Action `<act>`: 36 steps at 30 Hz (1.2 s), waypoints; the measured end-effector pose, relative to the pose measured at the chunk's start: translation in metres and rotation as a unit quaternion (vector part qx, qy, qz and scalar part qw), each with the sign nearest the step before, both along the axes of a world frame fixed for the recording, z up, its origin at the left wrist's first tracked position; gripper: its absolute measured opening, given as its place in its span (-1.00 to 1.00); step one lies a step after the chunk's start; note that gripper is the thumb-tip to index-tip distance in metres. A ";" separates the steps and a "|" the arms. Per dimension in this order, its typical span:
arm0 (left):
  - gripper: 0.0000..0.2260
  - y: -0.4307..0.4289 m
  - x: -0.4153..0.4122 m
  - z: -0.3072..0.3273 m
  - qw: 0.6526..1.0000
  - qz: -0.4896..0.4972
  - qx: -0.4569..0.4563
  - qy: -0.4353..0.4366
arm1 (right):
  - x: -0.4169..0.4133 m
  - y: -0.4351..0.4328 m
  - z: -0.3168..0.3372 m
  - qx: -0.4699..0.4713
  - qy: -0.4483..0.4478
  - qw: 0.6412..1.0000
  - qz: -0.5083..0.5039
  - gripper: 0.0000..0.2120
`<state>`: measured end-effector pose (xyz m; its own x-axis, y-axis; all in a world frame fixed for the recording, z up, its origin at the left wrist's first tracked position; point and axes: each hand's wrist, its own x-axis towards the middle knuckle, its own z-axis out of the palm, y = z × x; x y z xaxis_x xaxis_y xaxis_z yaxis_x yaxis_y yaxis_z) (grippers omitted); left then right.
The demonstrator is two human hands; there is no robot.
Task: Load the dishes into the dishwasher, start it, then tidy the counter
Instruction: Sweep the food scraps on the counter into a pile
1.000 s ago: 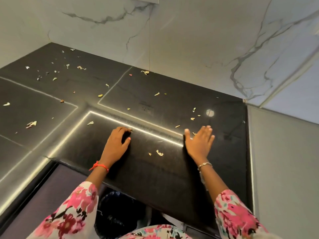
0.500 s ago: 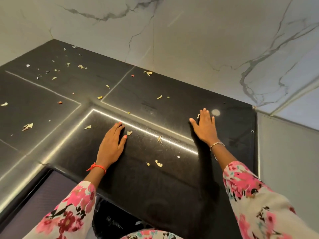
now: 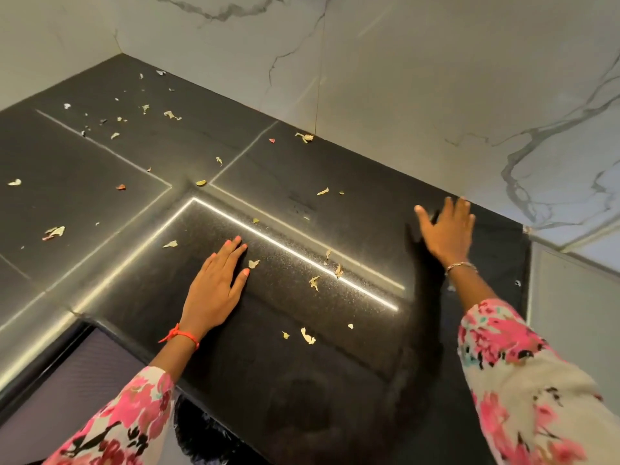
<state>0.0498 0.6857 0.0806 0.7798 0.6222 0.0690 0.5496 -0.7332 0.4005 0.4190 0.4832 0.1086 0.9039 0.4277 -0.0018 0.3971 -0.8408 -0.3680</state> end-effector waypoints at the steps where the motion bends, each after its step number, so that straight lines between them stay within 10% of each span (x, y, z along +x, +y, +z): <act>1: -0.40 0.000 0.000 0.000 1.000 0.002 -0.001 0.001 | 0.011 -0.005 -0.003 -0.021 0.021 0.999 -0.015 -0.20; 12: -0.43 -0.001 0.000 0.001 1.000 0.019 -0.007 -0.008 | -0.138 0.046 -0.014 -0.016 0.020 0.981 0.190 -0.13; 18: -0.50 -0.002 0.001 0.003 1.000 0.017 -0.010 -0.021 | -0.218 0.061 -0.006 0.060 0.169 0.906 0.382 -0.38; 21: -0.54 -0.002 -0.001 0.003 0.999 0.013 -0.007 -0.029 | -0.218 0.037 0.001 0.203 0.233 0.909 0.281 -0.52; 25: -0.60 -0.002 0.000 0.003 0.999 0.016 -0.012 -0.047 | -0.222 -0.005 -0.010 0.098 0.073 0.986 0.113 -0.27; 36: -0.62 -0.004 0.001 0.010 0.983 0.057 -0.119 -0.127 | -0.295 0.104 -0.016 0.003 0.065 0.986 0.156 -0.22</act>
<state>0.0505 0.6821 0.0910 0.6807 0.7264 0.0951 0.4820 -0.5419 0.6885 0.1238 0.5873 0.0930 0.7202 0.6858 -0.1051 0.5861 -0.6825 -0.4367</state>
